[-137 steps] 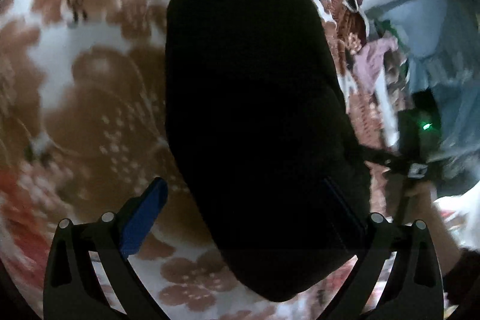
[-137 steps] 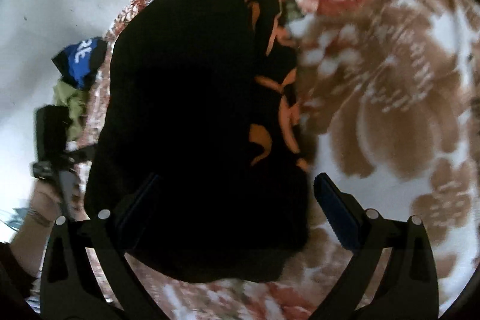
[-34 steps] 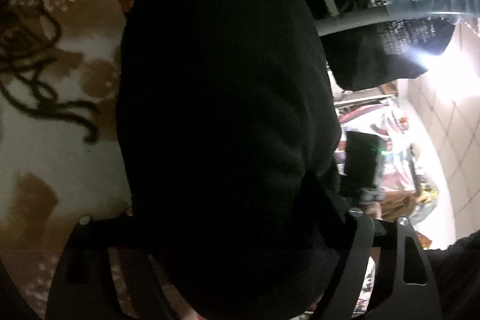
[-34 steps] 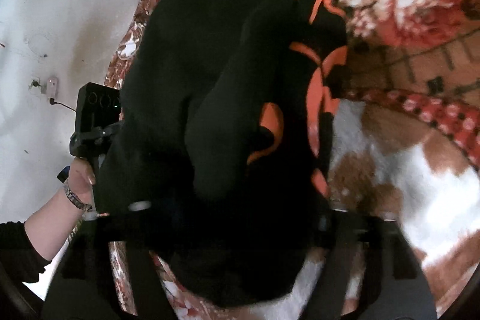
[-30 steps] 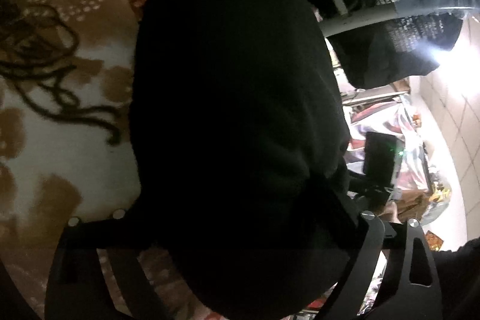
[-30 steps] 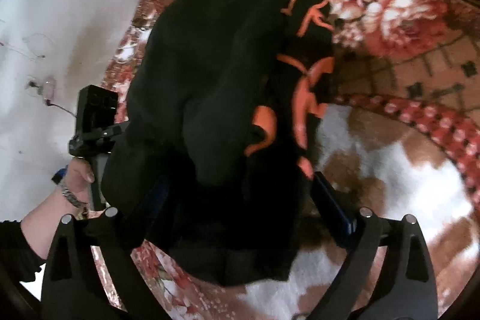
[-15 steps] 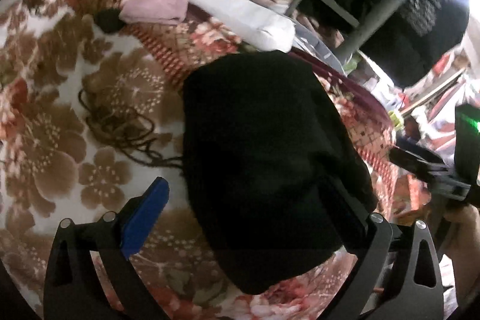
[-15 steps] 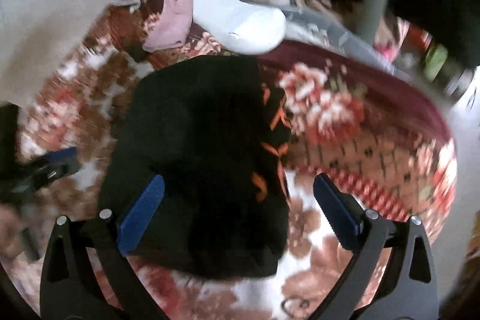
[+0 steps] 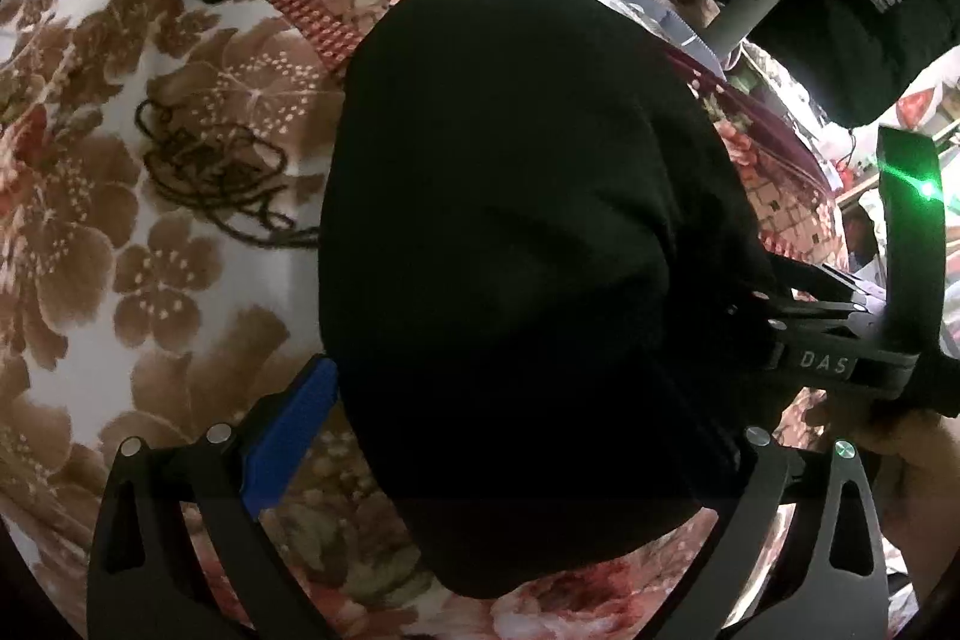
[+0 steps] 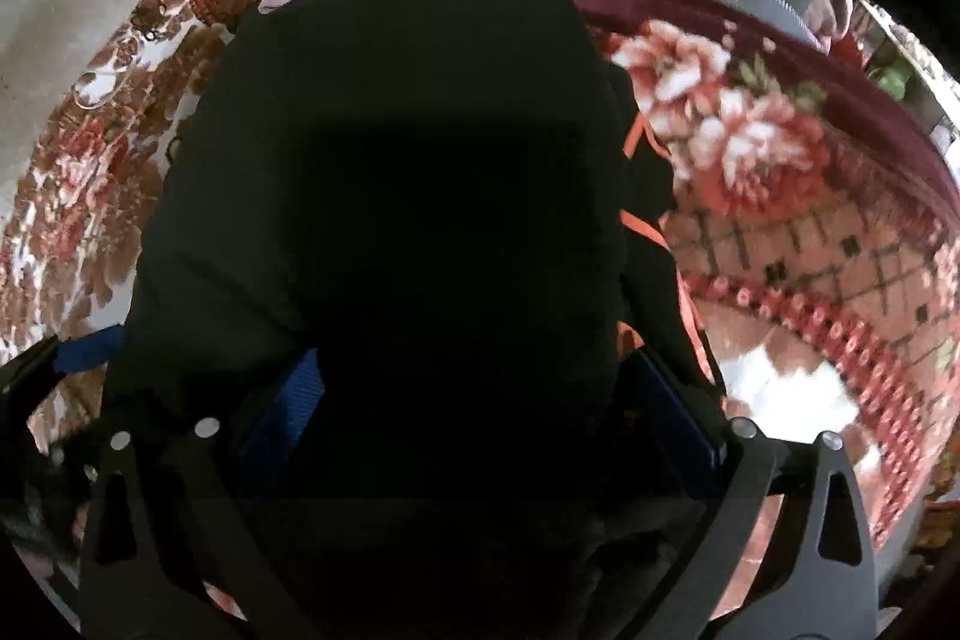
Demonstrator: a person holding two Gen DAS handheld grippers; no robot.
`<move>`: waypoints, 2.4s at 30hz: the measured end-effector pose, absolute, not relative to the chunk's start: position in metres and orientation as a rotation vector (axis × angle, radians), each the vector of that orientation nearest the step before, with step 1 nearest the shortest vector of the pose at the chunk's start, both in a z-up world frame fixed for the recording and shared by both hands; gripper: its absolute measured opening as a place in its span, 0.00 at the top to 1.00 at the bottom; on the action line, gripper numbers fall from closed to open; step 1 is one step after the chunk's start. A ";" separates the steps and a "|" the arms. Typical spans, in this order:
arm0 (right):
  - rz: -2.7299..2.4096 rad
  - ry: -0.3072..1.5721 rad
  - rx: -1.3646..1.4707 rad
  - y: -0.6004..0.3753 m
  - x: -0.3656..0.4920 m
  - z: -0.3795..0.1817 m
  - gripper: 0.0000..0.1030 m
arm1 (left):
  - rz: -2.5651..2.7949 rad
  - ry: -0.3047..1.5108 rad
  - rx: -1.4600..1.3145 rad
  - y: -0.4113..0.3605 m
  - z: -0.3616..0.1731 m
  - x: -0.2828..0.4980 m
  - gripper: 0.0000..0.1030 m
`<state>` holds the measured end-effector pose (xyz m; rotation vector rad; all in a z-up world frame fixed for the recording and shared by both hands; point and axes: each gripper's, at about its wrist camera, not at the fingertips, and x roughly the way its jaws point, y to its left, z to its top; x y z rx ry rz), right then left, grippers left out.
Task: Fold large clothes
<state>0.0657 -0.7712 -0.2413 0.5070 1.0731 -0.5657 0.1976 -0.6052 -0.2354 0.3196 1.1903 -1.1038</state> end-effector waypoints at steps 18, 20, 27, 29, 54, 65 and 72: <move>-0.653 1.009 0.409 -0.713 0.009 -0.136 0.04 | -0.935 1.058 0.348 -0.542 -0.103 0.157 0.05; -0.650 0.997 0.427 -0.698 -0.002 -0.117 0.04 | -0.946 1.055 0.331 -0.529 -0.087 0.151 0.05; -0.654 0.930 0.391 -0.641 -0.039 -0.049 0.04 | -0.897 0.959 0.367 -0.485 -0.031 0.114 0.05; -0.656 0.915 0.397 -0.629 -0.051 -0.030 0.04 | -0.868 0.928 0.382 -0.476 -0.014 0.101 0.05; -0.541 0.906 0.354 -0.624 -0.097 0.043 0.04 | -0.678 0.879 0.393 -0.484 0.049 0.039 0.05; -0.538 0.906 0.368 -0.625 -0.096 0.041 0.04 | -0.723 0.864 0.398 -0.506 0.033 0.035 0.05; -0.523 0.917 0.363 -0.643 -0.087 0.040 0.04 | -0.698 0.849 0.426 -0.516 0.036 0.039 0.05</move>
